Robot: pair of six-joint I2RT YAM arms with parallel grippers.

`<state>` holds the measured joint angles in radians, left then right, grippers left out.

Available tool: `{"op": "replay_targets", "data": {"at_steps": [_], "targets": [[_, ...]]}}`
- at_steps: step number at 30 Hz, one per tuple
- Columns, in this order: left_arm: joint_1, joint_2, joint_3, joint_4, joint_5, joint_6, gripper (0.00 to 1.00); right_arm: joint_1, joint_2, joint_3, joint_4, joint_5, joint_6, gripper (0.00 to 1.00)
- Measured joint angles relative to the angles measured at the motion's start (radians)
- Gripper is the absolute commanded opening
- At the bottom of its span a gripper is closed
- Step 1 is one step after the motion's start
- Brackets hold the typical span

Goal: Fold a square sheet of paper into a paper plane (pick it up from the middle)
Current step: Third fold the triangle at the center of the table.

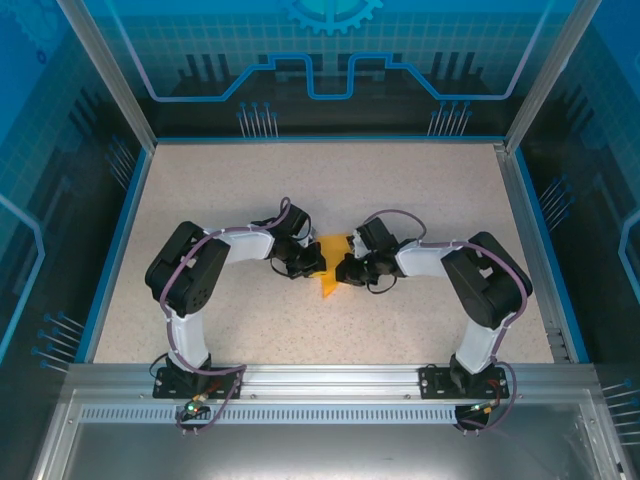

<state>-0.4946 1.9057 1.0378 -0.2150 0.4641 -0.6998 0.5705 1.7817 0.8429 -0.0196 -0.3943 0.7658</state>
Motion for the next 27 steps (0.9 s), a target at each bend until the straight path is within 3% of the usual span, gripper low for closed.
{"op": "replay_targets", "data": {"at_steps": [17,27], "targets": [[0.0,0.0,0.0,-0.001,-0.001,0.003,0.03,-0.085,0.016,0.014,0.0,0.012,0.0,0.1],[0.0,0.0,0.0,-0.001,-0.001,0.008,0.03,-0.086,0.019,0.073,-0.019,0.023,0.0,0.1]]}}
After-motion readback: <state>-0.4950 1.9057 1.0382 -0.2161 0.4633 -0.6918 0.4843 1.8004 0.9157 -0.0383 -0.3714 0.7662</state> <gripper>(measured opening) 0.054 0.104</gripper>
